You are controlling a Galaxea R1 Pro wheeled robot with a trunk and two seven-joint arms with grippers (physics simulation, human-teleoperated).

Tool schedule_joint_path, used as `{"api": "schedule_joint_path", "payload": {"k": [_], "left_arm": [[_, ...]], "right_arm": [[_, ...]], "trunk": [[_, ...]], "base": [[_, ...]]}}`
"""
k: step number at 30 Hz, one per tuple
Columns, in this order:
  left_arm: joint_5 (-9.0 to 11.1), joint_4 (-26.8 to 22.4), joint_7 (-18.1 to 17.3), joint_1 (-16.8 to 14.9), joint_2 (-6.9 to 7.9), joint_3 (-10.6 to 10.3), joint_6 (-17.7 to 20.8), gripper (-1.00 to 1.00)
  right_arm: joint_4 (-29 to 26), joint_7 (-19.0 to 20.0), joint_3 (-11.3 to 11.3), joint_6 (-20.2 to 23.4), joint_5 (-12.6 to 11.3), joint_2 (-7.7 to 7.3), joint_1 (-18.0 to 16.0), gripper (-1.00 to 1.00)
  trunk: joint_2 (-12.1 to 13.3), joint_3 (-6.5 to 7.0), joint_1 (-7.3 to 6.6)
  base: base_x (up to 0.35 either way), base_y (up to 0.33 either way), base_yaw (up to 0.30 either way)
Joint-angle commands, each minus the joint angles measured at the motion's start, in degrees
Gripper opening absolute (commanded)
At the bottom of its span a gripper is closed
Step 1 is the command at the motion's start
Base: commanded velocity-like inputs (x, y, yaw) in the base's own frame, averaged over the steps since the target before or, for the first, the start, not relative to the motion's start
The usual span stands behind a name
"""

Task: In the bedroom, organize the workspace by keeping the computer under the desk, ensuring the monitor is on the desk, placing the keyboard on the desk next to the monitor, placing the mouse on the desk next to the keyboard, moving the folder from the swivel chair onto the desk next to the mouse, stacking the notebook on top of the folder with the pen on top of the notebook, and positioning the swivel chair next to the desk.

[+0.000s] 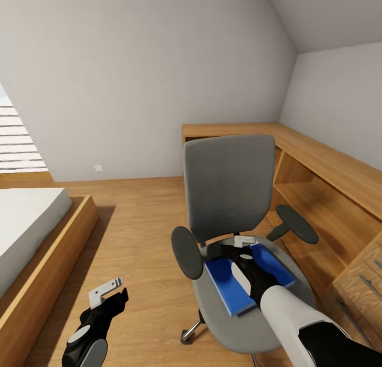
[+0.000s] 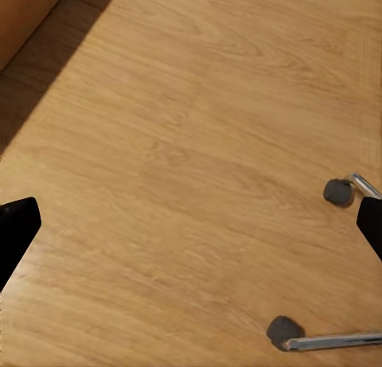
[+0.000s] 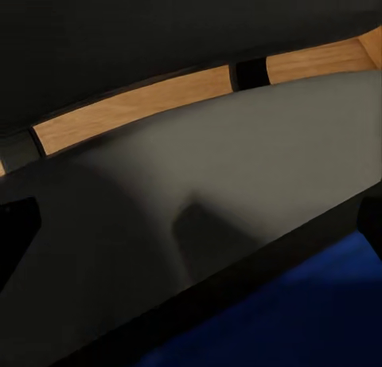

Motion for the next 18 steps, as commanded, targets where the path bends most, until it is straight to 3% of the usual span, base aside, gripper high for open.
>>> {"api": "schedule_joint_path", "payload": {"k": [1, 6, 12, 18], "left_arm": [[0.44, -0.04, 0.47, -0.03, 0.13, -0.07, 0.24, 1.00], [0.51, 0.12, 0.47, -0.03, 0.21, 0.05, 0.34, 1.00], [0.52, 0.15, 0.47, -0.01, 0.22, 0.13, 0.39, 1.00], [0.56, 0.15, 0.51, -0.02, 0.22, 0.22, 0.30, 1.00]], "right_arm": [[3.11, -0.50, 0.24, 0.40, -0.73, -0.06, 0.01, 1.00], [3.11, -0.51, 0.24, 0.41, -0.79, -0.06, 0.02, 1.00], [3.11, -0.51, 0.24, 0.33, -0.75, -0.06, 0.01, 1.00], [3.11, -0.51, 0.24, 0.30, -0.75, -0.06, 0.00, 1.00]], "trunk": [[-0.02, -0.06, 0.00], [-0.02, -0.06, 0.00], [-0.02, -0.06, 0.00], [-0.02, -0.06, 0.00]], "base": [[0.000, 0.000, 0.000], [-0.016, -0.003, 0.000], [-0.194, -0.040, 0.000], [-0.051, -0.009, 0.000]]}}
